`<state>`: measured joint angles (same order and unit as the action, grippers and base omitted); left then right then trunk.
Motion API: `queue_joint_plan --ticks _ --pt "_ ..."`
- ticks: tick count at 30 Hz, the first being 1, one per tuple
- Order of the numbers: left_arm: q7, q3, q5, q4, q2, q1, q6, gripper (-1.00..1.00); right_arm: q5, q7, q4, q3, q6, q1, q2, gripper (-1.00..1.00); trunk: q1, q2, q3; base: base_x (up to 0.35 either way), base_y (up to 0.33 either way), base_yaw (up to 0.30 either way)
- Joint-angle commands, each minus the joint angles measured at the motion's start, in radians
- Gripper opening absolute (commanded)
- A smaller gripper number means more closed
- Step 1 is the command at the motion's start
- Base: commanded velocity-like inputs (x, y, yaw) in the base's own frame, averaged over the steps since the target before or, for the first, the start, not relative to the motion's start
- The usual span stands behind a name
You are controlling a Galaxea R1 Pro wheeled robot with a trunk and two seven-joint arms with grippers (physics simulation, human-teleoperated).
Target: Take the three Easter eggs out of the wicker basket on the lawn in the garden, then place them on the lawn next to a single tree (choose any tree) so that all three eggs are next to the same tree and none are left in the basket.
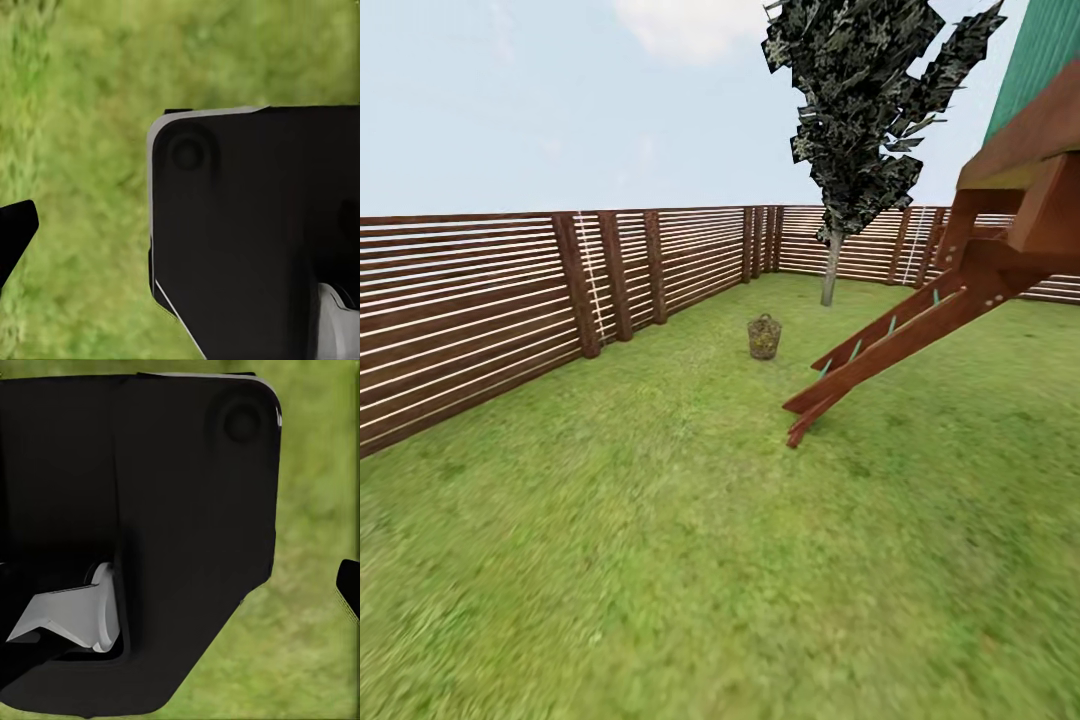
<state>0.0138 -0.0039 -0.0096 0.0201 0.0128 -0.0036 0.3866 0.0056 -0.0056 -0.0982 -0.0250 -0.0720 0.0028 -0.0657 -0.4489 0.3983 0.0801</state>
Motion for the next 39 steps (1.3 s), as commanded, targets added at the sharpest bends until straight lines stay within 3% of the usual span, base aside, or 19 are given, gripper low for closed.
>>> queue_joint_plan --ticks 1,39 --pt "0.001 -0.001 -0.001 0.0 0.0 0.0 0.003 1.0 0.0 -0.001 -0.001 -0.002 -0.002 0.0 0.0 1.0 -0.001 0.002 0.002 0.297 -0.026 0.024" --pt "0.001 -0.001 -0.001 0.0 0.0 0.0 0.003 1.0 0.002 -0.001 -0.001 -0.001 -0.002 0.001 0.0 1.0 -0.001 0.002 0.013 0.302 -0.002 0.091"
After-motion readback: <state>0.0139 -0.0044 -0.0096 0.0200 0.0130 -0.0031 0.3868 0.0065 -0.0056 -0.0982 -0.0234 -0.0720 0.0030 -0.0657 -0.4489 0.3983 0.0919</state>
